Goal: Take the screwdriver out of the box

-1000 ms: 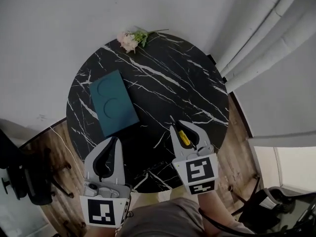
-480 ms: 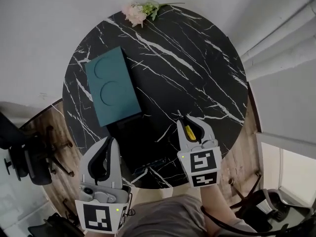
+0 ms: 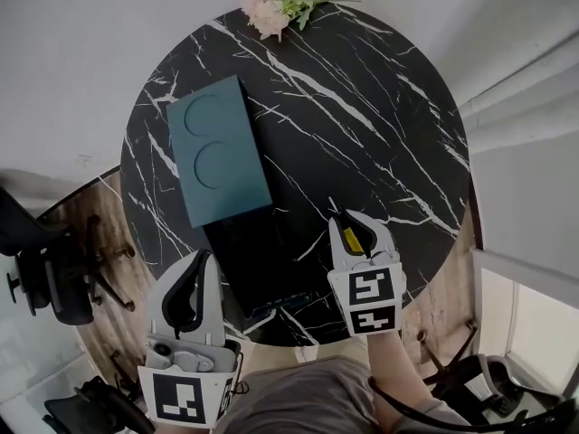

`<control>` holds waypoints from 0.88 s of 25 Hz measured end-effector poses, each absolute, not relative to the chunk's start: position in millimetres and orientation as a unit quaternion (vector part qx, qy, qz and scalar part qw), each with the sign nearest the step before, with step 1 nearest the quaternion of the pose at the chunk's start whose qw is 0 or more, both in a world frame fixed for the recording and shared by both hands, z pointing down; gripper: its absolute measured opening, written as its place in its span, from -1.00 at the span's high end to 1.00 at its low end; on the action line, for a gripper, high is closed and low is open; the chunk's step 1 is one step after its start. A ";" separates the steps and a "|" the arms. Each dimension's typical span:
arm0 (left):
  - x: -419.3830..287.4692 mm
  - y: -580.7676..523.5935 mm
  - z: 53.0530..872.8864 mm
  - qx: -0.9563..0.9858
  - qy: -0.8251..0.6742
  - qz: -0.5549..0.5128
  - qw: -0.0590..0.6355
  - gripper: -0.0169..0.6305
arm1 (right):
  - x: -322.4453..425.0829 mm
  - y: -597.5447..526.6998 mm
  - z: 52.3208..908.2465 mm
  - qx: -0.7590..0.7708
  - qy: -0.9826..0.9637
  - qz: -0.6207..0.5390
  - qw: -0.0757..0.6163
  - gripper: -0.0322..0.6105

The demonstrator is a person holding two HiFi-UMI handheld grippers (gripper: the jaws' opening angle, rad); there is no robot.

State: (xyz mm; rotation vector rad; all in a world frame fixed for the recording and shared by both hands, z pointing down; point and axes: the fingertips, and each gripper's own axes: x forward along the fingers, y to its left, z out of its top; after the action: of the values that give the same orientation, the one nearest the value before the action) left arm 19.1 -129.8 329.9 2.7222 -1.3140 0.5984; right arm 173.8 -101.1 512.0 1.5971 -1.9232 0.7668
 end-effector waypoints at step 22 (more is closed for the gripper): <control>12.9 -121.0 261.1 0.886 -0.447 0.122 -0.017 0.95 | 172.3 -111.2 373.3 0.623 -0.742 0.191 0.160 0.65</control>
State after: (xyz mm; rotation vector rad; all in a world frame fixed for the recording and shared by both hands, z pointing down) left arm 12.9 -121.0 261.1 2.8139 -1.4195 0.3876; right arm 172.3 -111.2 373.3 1.7802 -2.1188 0.5456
